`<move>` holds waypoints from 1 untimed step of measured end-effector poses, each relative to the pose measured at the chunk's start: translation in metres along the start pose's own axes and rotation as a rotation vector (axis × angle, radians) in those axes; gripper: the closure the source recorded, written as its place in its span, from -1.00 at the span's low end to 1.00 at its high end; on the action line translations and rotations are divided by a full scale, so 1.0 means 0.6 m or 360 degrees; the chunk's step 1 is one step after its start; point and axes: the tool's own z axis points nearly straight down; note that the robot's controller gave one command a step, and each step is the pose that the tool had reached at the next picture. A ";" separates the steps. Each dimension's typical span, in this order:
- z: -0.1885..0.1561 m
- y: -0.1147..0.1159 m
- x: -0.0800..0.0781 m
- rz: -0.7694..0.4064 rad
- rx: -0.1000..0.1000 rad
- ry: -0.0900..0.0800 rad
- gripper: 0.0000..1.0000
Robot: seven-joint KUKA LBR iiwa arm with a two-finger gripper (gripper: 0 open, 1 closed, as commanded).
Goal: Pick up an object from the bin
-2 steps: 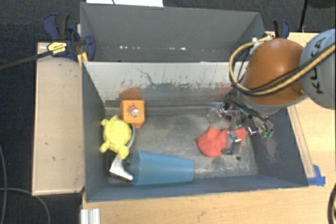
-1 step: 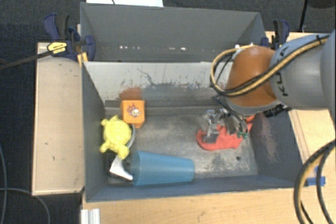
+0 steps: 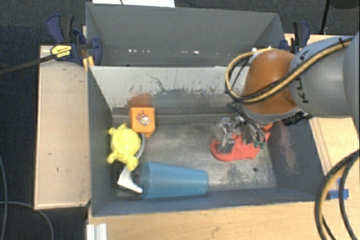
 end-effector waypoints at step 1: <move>-0.208 0.008 -0.031 -0.0020 0.0001 0.0002 1.00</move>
Offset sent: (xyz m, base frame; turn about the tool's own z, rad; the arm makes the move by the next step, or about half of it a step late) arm 0.0000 0.0000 0.0000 0.0000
